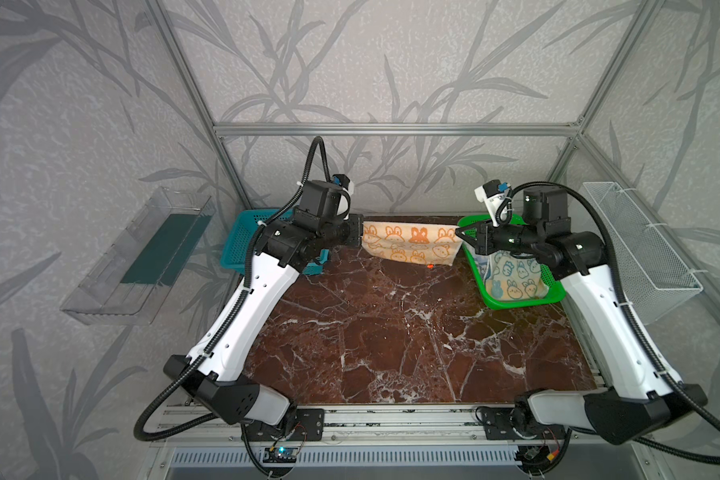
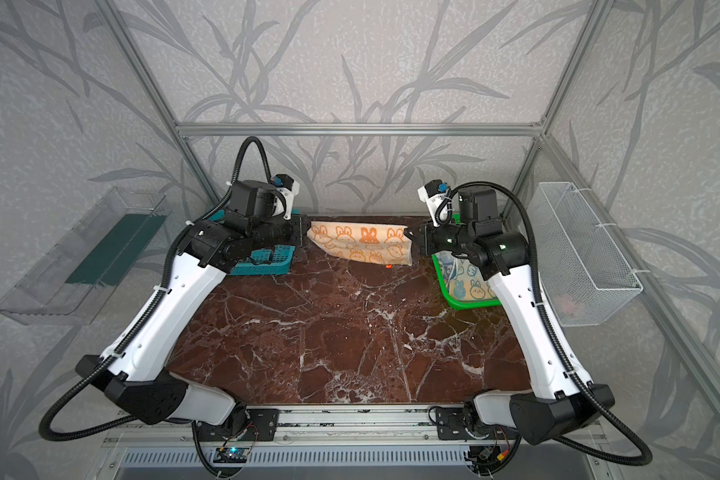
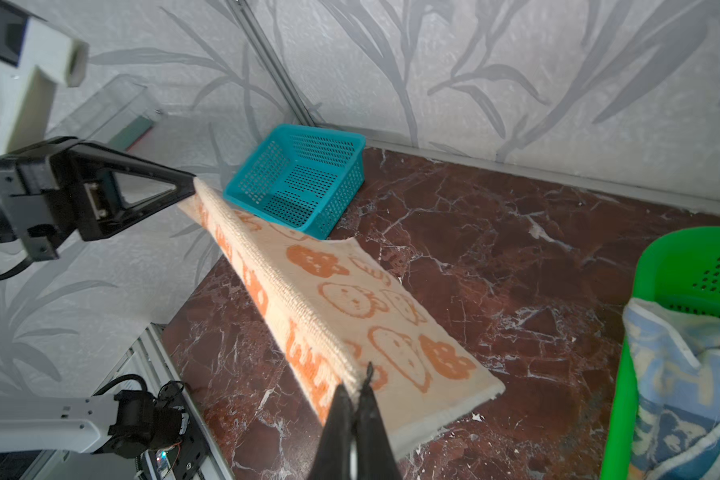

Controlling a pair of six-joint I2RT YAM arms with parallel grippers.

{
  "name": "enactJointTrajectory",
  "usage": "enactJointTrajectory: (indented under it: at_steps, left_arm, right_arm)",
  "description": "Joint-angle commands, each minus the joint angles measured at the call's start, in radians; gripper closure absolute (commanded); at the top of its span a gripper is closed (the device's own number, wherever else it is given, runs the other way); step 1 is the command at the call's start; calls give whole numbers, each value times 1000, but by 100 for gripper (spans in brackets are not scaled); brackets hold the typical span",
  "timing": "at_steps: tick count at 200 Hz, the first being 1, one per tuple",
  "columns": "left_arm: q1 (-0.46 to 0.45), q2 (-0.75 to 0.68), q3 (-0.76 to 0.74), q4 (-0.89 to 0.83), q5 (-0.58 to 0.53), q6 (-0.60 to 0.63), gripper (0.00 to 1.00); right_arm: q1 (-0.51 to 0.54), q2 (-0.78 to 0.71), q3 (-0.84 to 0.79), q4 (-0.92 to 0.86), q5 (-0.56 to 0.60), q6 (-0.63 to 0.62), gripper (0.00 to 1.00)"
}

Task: Fold and stack the towels
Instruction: 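Lift the orange towel by its edge with both grippers, raising it high, then lower the towel and fold its edge back toward the robot with both grippers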

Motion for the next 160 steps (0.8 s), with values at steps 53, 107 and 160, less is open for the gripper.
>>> enactJointTrajectory:
  at_steps: [53,107,160]
  left_arm:
    - [8,-219,-100,87,-55,-69,100]
    - [135,123,-182,131,32,-127,100]
    - [140,451,-111,146,84,-110,100]
  right_arm:
    - [-13,-83,-21,70,-20,15,100]
    - [-13,327,15,1,86,43,100]
    - [-12,634,43,17,101,32,100]
